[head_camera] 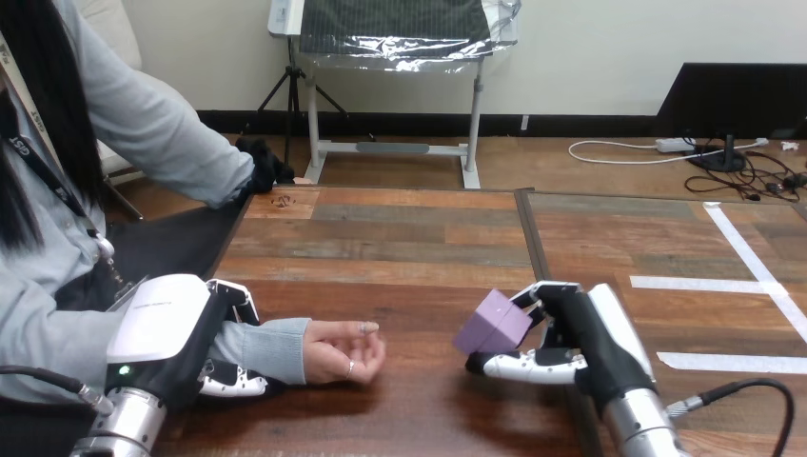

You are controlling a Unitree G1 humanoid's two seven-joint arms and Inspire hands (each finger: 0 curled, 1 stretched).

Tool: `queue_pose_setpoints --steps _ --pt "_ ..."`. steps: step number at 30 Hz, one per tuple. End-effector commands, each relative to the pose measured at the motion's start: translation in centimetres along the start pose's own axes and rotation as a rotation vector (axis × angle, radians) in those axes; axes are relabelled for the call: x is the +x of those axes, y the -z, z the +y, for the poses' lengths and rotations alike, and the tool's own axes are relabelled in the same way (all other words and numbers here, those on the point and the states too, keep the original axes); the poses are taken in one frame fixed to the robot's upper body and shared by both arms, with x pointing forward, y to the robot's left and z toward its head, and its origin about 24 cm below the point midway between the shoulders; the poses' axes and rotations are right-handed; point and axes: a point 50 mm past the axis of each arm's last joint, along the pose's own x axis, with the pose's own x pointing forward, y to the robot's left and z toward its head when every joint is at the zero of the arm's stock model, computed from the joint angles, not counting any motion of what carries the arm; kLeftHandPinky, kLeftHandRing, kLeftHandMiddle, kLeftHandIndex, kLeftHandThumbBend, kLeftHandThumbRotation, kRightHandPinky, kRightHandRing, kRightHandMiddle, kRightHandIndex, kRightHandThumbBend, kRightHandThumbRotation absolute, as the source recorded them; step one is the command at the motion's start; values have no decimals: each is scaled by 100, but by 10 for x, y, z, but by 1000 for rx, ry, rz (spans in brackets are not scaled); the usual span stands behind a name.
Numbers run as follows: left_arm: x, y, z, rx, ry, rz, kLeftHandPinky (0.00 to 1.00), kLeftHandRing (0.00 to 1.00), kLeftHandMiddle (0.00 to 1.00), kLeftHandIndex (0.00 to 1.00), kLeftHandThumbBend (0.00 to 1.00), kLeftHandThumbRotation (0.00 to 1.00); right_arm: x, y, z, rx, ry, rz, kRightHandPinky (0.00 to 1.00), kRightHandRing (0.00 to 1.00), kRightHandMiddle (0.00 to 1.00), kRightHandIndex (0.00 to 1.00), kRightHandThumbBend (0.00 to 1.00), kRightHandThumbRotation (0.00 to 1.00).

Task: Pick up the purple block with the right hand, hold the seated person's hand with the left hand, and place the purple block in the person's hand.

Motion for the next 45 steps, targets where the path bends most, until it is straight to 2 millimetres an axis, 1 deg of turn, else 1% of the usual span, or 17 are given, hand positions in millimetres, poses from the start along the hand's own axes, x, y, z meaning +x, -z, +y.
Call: queue_pose_setpoints --steps 1,7,17,32,45 --pt "39 -36 23 -51 -131 -144 21 26 30 31 93 21 32 -40 -11 -19 32 -144 6 10 16 19 34 0" --pt "44 -40 27 -50 -137 -157 21 26 30 32 94 22 37 -41 -7 -66 23 -139 6 11 16 20 35 0" --pt "51 -48 32 -82 -144 -165 21 26 30 33 95 21 45 -46 1 -23 -11 -141 6 10 16 20 35 0" --pt "58 -57 39 -79 -166 -201 21 26 31 33 95 20 55 -51 10 -37 -54 -143 6 10 16 19 35 0" --pt "66 -64 44 -66 -174 -234 23 27 31 33 94 20 59 -56 17 -69 -86 -154 7 11 17 20 36 1"
